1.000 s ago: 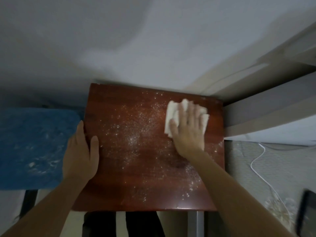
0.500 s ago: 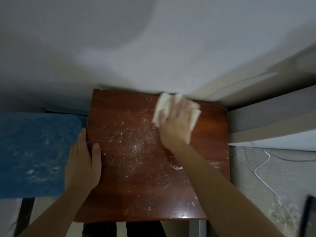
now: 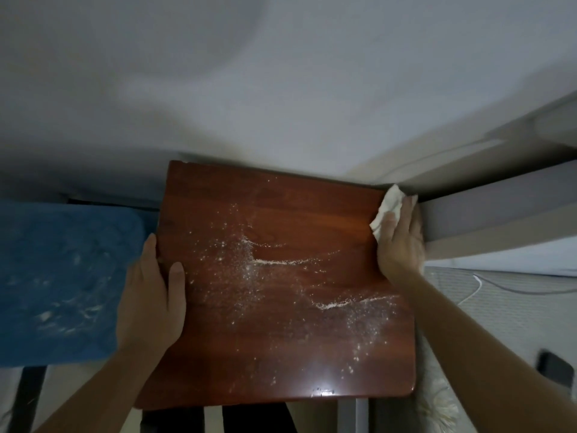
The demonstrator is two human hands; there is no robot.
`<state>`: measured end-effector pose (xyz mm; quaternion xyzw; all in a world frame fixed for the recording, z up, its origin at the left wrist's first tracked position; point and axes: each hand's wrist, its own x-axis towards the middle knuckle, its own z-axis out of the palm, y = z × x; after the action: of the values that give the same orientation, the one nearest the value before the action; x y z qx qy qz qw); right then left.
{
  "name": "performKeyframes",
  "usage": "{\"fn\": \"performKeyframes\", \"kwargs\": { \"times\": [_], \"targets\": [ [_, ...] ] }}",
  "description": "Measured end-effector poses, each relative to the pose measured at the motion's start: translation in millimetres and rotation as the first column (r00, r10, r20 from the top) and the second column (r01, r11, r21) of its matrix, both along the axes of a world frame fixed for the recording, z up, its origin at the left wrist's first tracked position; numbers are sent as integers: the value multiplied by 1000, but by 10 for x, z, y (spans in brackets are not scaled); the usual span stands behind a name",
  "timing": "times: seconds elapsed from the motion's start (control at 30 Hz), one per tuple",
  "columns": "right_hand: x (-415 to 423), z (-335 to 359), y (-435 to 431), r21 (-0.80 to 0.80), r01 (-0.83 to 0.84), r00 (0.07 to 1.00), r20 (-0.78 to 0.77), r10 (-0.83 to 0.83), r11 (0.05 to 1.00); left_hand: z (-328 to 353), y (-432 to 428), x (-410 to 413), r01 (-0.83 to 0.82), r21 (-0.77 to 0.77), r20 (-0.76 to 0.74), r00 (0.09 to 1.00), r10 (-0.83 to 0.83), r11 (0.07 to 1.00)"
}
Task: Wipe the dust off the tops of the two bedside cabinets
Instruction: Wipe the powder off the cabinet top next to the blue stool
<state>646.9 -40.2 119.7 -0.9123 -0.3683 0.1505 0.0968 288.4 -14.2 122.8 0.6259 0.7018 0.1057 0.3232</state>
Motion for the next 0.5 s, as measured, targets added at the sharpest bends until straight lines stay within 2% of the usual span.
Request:
{"fn": "performKeyframes", "kwargs": {
  "times": [0.07, 0.17, 0.2, 0.3, 0.33, 0.4, 0.5],
  "targets": [
    [-255, 18, -44, -41, 0, 996, 87, 3, 999, -5, 5, -5, 9, 5, 0, 1000, -9, 1000],
    [-586, -20, -160, -140, -309, 945, 64, 320, 941, -28, -5, -16, 19, -1, -10, 1000, -19, 1000],
    [-642, -41, -143, -152, -348, 931, 58, 360, 925, -29, -11, -17, 23, 0, -13, 1000, -23, 1000],
    [-908, 1, 147, -127, -227, 970, 55, 236, 966, -17, -18, -8, 19, -1, -10, 1000, -19, 1000],
    [-1061, 3, 283, -102, -240, 969, 43, 245, 965, -17, -19, -8, 16, -2, -6, 1000, -16, 1000],
    [-1454, 22, 543, -73, -388, 920, 21, 390, 919, -27, -22, -8, 25, 9, -5, 1000, -25, 1000],
    [-1966, -21, 782, -65, -654, 755, 11, 656, 753, -75, -28, -34, 27, 30, 5, 1000, -27, 999]
  ]
}}
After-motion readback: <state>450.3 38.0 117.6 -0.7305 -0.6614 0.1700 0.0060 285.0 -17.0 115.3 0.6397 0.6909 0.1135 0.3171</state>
